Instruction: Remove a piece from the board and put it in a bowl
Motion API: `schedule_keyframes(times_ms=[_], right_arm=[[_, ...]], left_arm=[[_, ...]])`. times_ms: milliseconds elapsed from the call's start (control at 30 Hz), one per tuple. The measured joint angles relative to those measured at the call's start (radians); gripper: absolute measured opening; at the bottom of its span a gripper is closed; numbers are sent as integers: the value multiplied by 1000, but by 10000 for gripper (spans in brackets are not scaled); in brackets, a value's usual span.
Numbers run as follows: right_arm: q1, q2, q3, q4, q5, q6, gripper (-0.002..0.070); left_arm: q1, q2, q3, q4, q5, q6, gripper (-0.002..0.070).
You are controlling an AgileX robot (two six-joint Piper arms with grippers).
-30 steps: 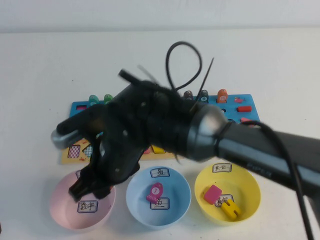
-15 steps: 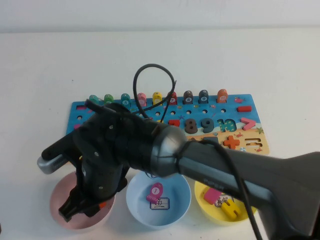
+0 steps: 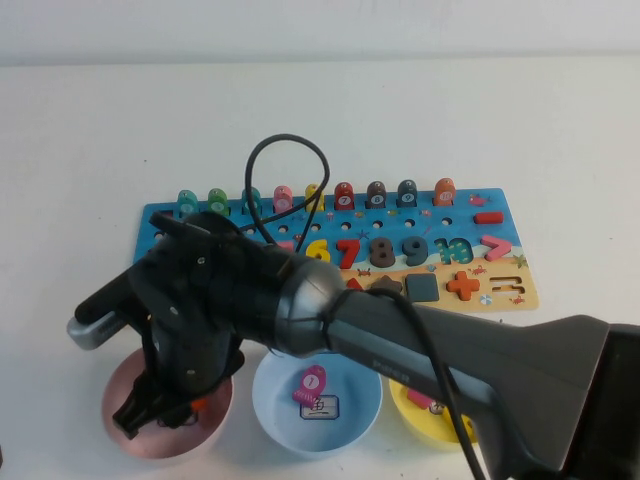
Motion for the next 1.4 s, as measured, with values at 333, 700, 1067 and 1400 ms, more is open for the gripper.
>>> schedule_keyframes(times_ms=[333, 700, 1067, 1400], right_arm=[[0, 21, -7, 0, 17, -9, 321], [0, 25, -101, -2, 67, -9, 321], [0, 25, -107, 4, 82, -5, 391], [5, -13, -107, 48, 96, -5, 275]], left_arm=[[0, 0, 0, 0, 0, 0, -4], [0, 0, 0, 0, 0, 0, -3], [0, 0, 0, 0, 0, 0, -3], [0, 0, 0, 0, 0, 0, -3]])
